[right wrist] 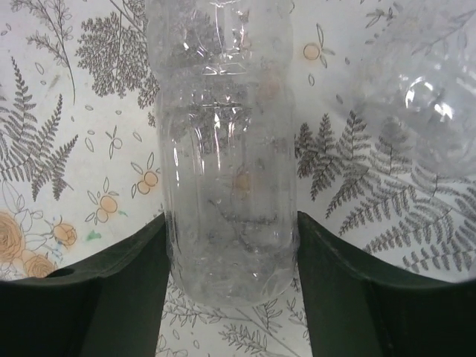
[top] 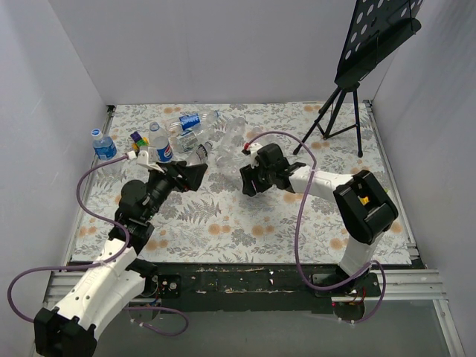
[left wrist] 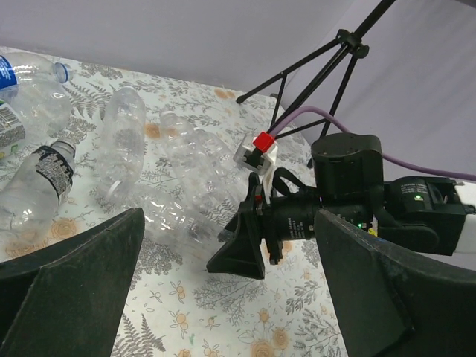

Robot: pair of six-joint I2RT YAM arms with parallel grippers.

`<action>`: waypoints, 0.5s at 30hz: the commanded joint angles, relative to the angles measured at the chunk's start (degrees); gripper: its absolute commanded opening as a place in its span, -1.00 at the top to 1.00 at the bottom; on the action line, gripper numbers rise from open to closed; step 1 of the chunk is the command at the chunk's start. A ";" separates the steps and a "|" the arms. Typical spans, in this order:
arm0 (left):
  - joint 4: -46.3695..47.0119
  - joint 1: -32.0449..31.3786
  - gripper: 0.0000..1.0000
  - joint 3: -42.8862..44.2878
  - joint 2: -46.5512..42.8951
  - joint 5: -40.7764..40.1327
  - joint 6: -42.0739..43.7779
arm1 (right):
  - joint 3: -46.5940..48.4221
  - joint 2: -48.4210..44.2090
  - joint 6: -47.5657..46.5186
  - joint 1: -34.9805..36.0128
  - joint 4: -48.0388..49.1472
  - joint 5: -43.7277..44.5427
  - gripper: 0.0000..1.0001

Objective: Screw on the bottle caps
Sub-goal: Pick up the plastic bottle at the center of the board.

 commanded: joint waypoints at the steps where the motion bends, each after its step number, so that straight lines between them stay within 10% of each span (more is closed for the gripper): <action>1: -1.93 0.29 -0.96 -0.17 0.68 -0.57 0.12 | -4.55 -6.12 2.10 0.79 2.37 -1.82 -0.04; 15: 3.94 -6.37 -0.96 -5.78 7.46 0.48 -25.63 | -31.87 -34.93 25.54 8.95 21.77 2.47 0.47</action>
